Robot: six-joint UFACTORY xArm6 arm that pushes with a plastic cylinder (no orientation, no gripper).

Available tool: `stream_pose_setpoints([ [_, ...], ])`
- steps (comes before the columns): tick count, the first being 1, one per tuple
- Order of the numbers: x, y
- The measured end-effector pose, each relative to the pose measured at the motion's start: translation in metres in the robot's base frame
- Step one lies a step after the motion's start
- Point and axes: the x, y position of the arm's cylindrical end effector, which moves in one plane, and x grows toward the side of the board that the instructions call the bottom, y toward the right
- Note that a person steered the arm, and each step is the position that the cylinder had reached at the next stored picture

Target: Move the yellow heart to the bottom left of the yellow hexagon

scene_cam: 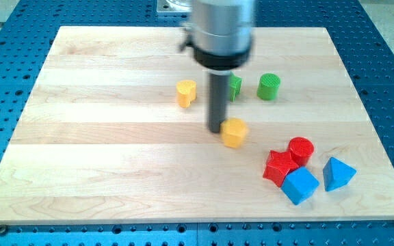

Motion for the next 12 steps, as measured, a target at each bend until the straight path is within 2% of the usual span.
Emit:
stream_pose_setpoints([
  [1,0.013,0.043],
  [3,-0.073,-0.167],
  [4,-0.134,-0.233],
  [5,-0.165,-0.134],
  [6,-0.064,-0.074],
  [7,-0.014,-0.043],
  [8,-0.034,-0.148],
  [9,0.020,-0.156],
  [10,0.067,-0.081],
  [11,0.079,-0.041],
  [12,0.038,-0.102],
])
